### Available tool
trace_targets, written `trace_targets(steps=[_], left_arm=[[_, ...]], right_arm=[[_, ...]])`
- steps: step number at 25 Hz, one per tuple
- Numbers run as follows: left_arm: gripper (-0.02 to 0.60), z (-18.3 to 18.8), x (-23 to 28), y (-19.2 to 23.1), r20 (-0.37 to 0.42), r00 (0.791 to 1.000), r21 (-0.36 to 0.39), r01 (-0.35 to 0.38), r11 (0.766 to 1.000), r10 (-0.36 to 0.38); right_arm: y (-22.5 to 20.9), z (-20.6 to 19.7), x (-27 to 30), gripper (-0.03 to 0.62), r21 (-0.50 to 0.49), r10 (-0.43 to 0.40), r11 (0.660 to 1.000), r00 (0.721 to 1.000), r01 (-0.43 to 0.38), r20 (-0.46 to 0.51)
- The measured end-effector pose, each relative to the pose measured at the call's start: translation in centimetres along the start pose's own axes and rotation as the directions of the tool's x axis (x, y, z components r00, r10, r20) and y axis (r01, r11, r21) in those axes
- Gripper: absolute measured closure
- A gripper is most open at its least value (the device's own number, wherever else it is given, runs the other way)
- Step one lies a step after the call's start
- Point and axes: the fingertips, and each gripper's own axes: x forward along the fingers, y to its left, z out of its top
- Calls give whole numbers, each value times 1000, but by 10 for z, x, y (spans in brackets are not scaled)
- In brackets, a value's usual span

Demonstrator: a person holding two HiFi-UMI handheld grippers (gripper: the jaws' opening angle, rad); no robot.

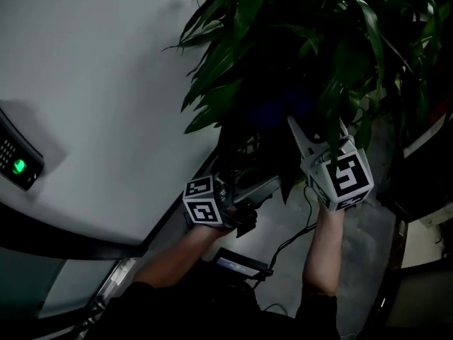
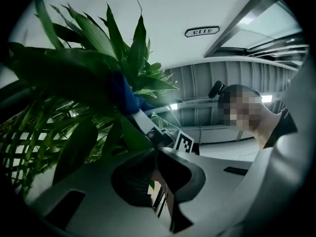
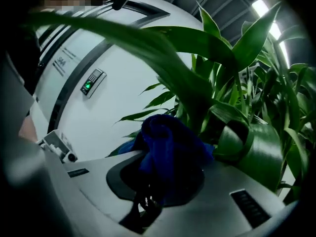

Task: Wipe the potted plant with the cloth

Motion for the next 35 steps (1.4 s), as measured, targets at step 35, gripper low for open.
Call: trace_targets(steps=[35], left_arm=[[561, 32, -26, -7, 196, 979, -145, 93, 985, -64]], right_arm=[[59, -34, -17, 516, -155, 81, 982, 985, -105, -155]])
